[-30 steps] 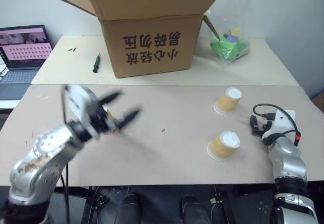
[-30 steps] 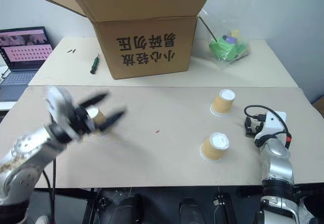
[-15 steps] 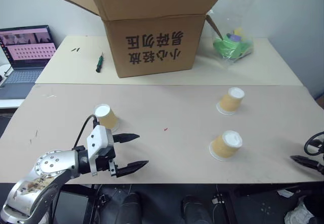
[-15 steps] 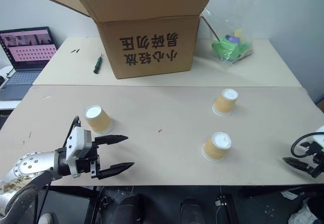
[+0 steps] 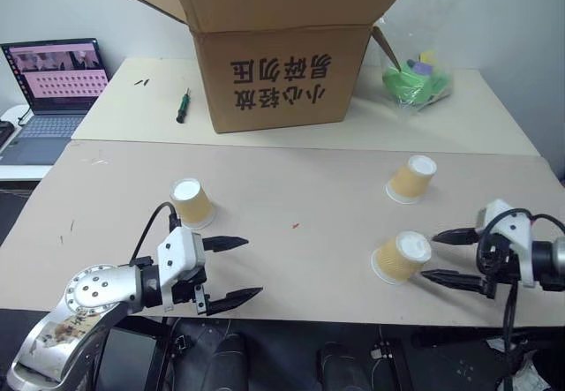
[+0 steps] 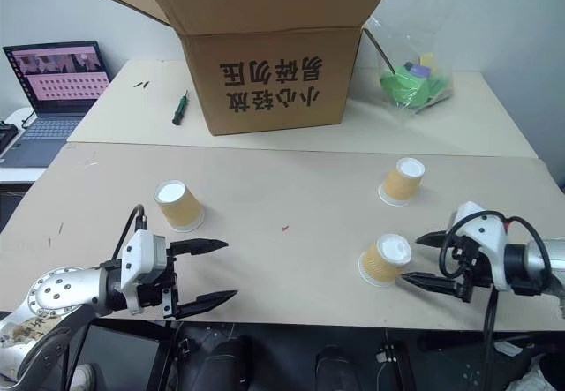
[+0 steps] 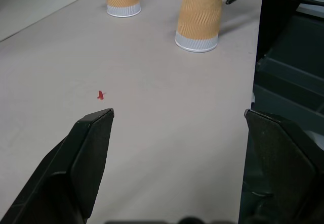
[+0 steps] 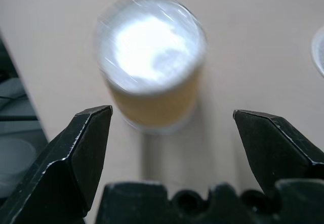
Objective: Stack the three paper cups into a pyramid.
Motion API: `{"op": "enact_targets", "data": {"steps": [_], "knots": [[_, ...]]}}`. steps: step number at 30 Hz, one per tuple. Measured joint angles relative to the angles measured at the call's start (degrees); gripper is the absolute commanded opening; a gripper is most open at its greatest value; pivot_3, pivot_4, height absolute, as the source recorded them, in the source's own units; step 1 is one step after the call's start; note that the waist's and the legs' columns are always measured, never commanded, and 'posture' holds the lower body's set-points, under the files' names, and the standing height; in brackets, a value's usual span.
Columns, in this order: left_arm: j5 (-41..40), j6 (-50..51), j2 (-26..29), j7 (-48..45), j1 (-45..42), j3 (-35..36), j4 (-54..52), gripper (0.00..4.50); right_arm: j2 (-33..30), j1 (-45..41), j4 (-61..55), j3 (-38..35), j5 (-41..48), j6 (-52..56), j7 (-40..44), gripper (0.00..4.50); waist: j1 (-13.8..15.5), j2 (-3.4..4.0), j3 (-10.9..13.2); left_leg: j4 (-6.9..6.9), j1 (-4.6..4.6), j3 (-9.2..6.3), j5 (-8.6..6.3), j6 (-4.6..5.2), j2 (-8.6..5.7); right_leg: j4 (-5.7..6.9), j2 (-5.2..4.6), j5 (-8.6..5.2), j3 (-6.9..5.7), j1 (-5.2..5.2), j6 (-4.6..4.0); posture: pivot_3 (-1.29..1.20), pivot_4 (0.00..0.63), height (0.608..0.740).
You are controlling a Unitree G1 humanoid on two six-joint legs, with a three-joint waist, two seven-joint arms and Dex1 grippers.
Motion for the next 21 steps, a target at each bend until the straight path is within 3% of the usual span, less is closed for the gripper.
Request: {"op": "enact_targets", "data": {"steps": [10,21], "knots": [[1.9,-0.01,-1.31,1.07,-1.98,-0.1,0.67,4.42,7.07,-10.27,-0.92,3.69,4.97,5.78,-6.02,4.5,-0.22,-0.09,0.02,0.0,-0.02,-0.02,0.0,0.01,0.0,0.01,0.02,0.14,-0.01,0.01,-0.15,0.0,0.15,0.705],[2.74,-0.01,-1.72,1.39,-1.94,-0.07,0.86,4.42,7.9,-9.06,1.08,5.69,2.96,5.58,-6.91,4.5,-0.13,-0.1,0.02,0.05,-0.03,-0.02,0.0,0.02,0.0,0.05,0.02,0.16,-0.01,0.03,-0.14,0.0,0.15,0.705]]}}
